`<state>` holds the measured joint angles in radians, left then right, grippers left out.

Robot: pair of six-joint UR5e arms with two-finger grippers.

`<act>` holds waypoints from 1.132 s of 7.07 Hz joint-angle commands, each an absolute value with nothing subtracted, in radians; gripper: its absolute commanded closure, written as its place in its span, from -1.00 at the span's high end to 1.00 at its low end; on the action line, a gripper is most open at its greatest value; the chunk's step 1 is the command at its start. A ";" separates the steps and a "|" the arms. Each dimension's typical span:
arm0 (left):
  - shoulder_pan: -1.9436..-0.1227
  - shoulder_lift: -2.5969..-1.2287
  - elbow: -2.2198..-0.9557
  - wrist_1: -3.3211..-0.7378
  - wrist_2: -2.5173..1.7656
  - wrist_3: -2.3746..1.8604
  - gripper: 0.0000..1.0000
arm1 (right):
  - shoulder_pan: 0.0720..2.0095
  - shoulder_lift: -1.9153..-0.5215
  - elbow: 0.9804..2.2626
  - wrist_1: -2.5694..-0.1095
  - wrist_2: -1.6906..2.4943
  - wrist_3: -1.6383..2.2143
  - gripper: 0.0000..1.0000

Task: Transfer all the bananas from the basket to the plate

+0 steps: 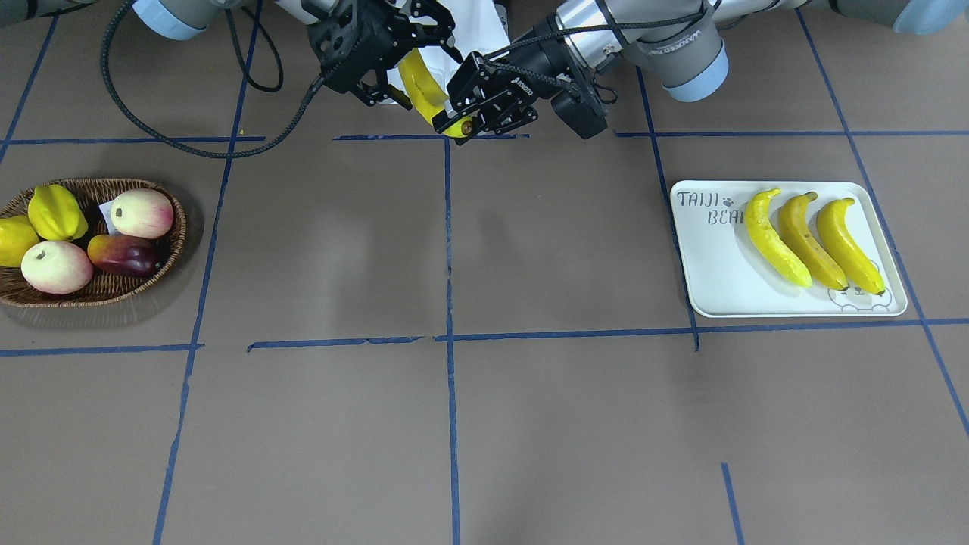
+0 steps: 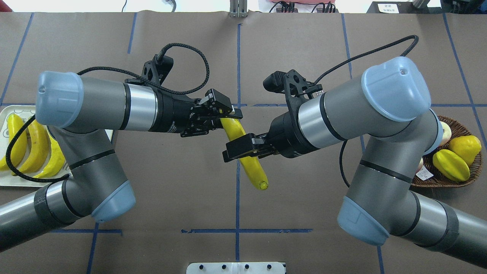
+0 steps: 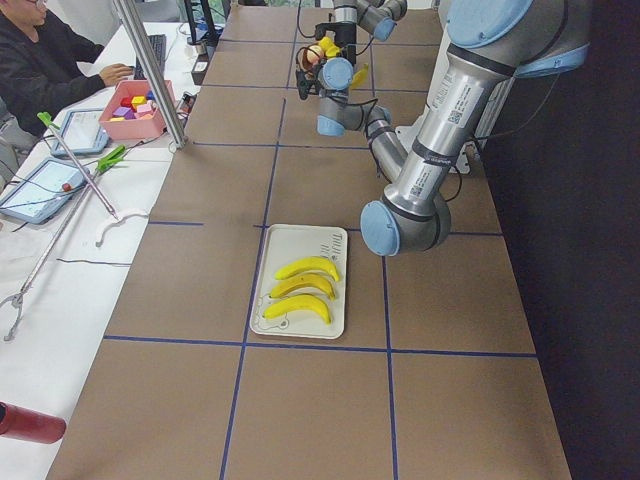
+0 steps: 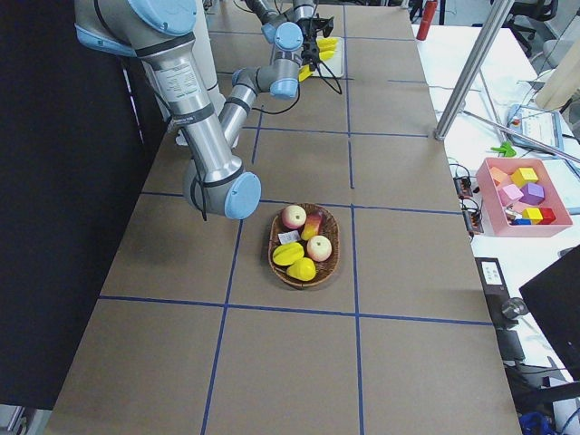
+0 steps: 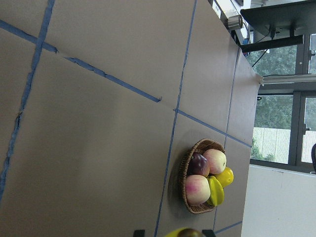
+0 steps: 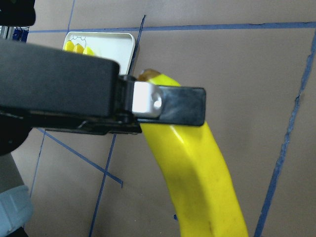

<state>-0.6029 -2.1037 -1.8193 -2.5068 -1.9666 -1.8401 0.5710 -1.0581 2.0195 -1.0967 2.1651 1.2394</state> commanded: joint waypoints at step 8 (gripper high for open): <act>-0.806 -2.047 -1.729 -2.525 -2.213 -1.781 -1.00 | 0.836 -1.081 2.045 -1.101 2.284 1.258 0.99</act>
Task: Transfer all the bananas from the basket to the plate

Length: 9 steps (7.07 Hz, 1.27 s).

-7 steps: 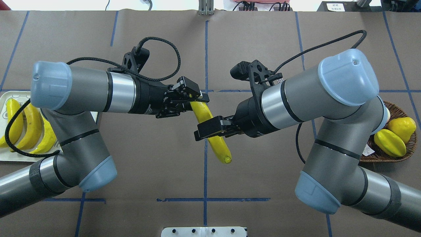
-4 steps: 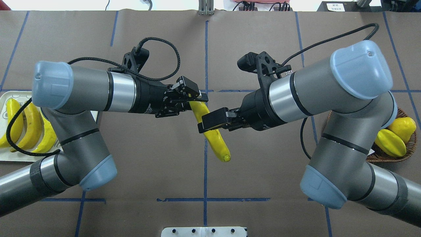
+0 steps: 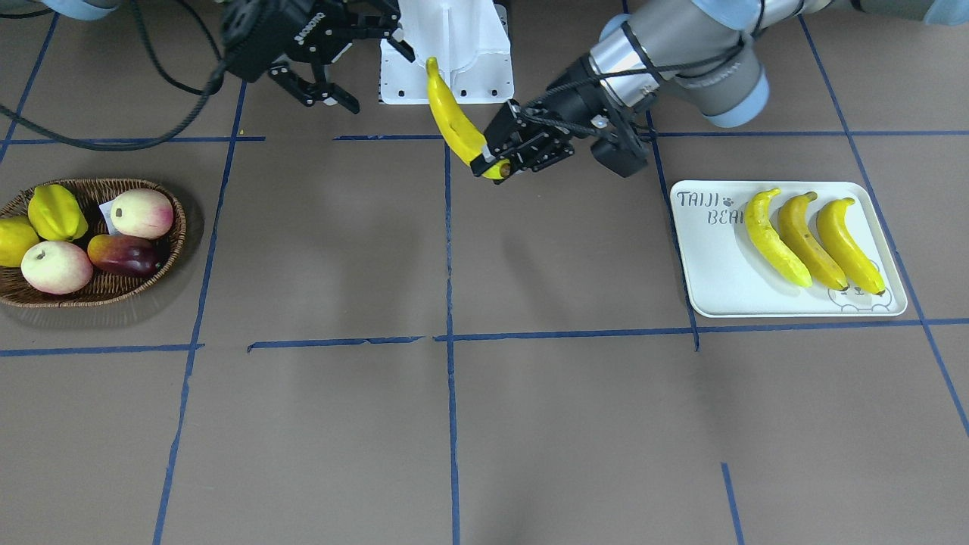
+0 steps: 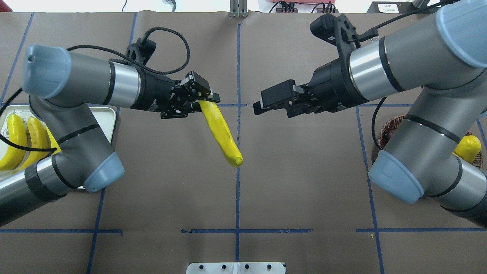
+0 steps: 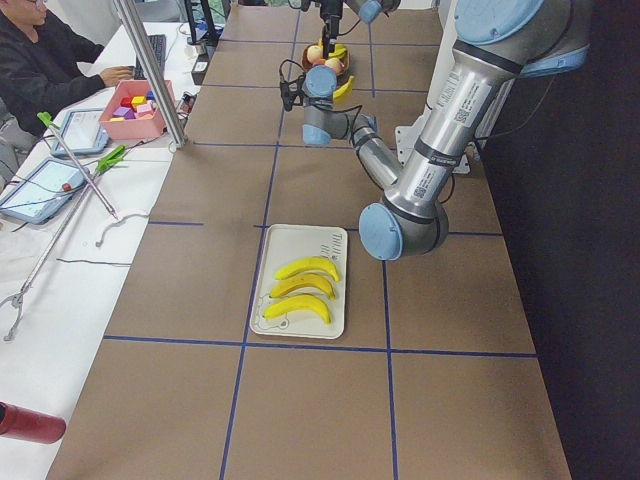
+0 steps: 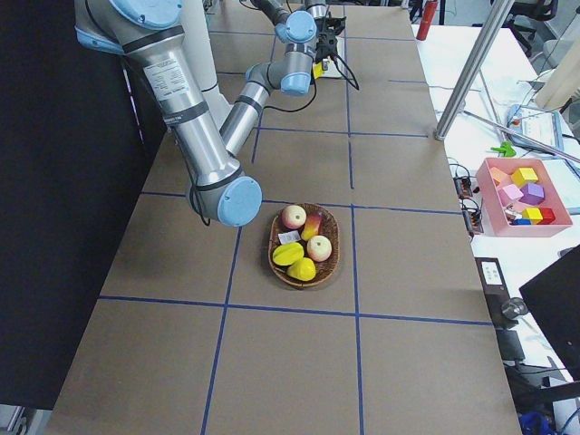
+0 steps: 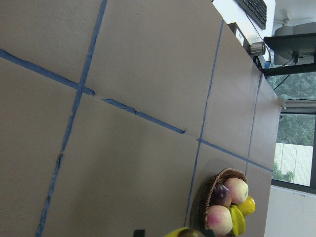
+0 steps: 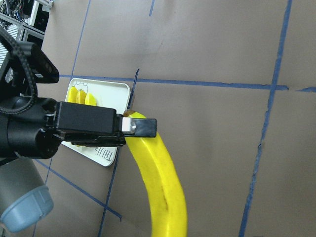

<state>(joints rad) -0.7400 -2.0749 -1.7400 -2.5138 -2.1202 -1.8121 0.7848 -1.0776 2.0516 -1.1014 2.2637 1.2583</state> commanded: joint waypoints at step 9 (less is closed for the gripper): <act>-1.146 -1.740 -1.503 -2.585 -2.603 -1.292 -1.00 | 1.071 -1.141 1.948 -1.100 2.405 1.262 0.99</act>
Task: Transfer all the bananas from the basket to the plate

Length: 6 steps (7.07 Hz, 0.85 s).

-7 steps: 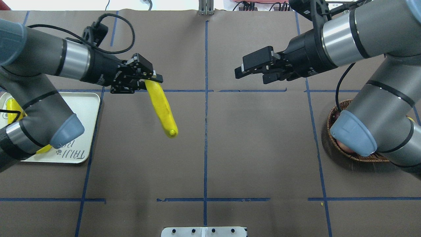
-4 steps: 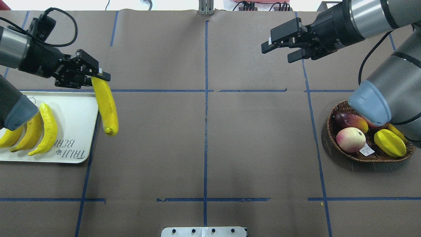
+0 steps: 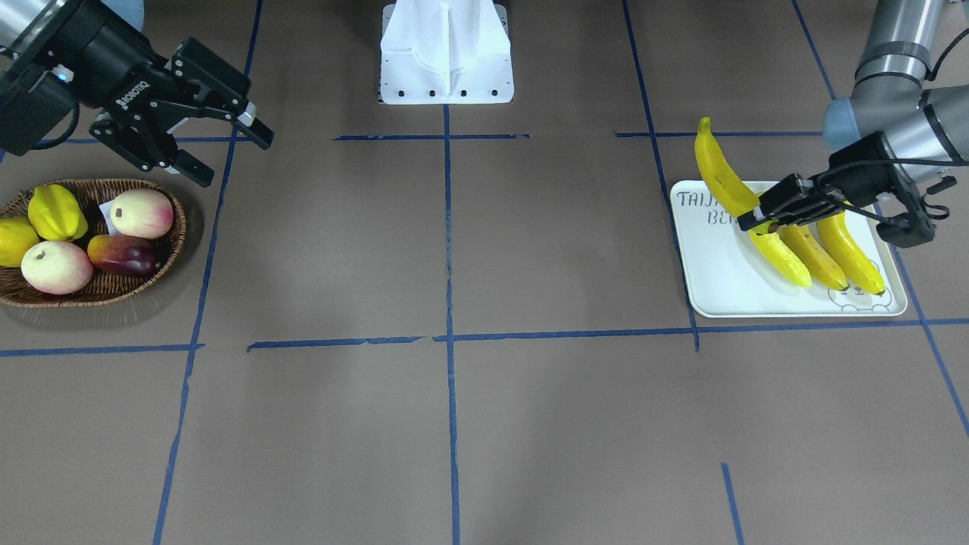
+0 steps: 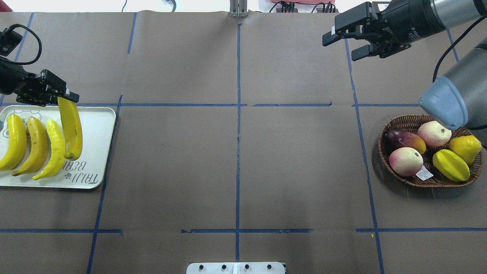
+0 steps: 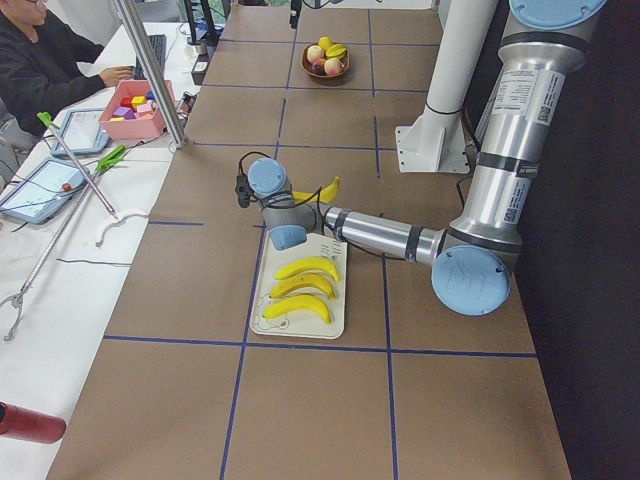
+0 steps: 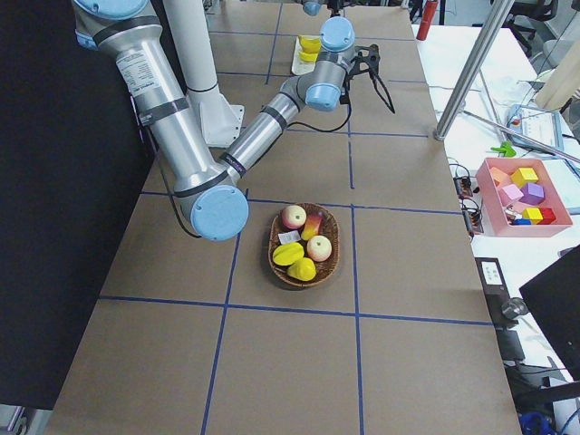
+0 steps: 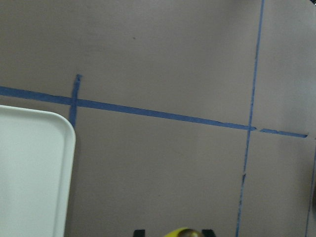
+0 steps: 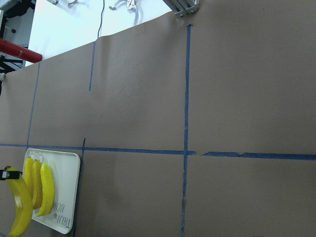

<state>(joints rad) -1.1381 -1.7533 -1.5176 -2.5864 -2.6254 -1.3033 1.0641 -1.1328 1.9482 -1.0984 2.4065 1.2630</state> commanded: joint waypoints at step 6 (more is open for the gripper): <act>-0.982 -1.683 -1.506 -2.510 -2.344 -1.229 -1.00 | 1.085 -1.173 1.931 -1.101 2.379 1.255 0.99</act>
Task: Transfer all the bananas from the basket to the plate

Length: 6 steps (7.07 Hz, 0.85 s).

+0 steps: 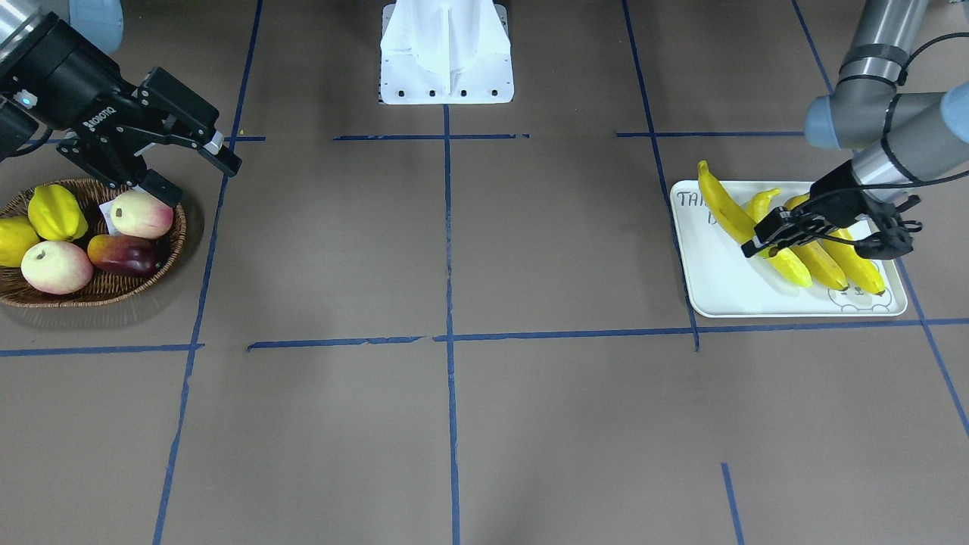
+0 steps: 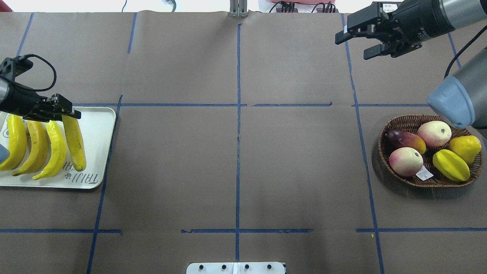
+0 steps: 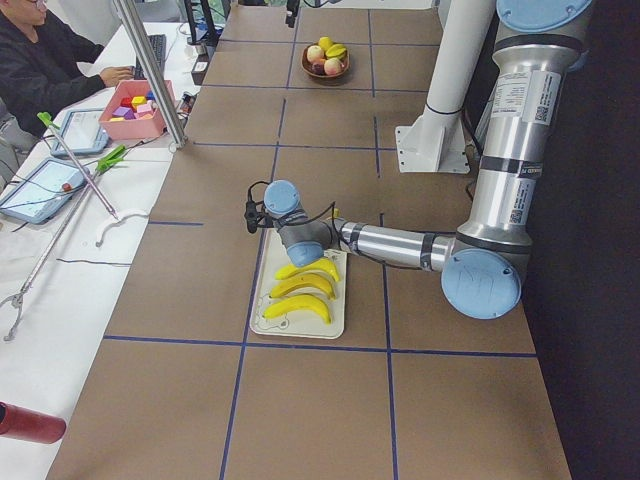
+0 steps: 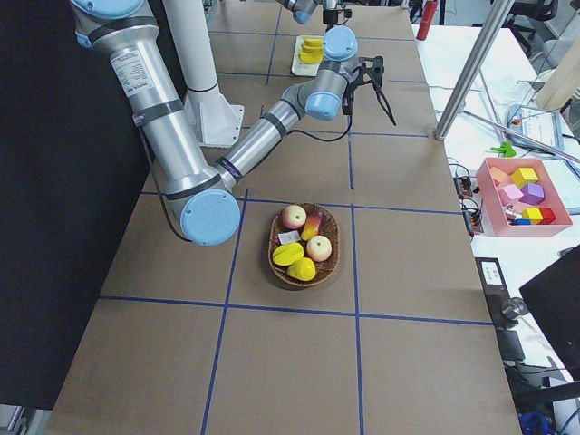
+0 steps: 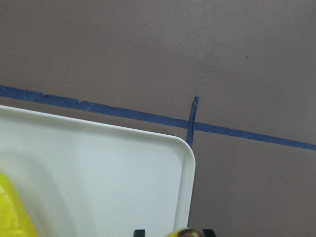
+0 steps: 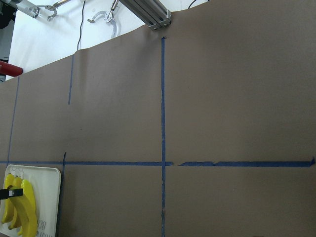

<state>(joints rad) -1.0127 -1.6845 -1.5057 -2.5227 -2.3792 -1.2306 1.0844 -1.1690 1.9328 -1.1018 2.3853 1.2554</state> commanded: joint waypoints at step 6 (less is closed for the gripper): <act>-1.035 -1.631 -1.508 -2.510 -2.348 -1.081 1.00 | 1.111 -1.181 1.927 -1.108 2.385 1.253 0.99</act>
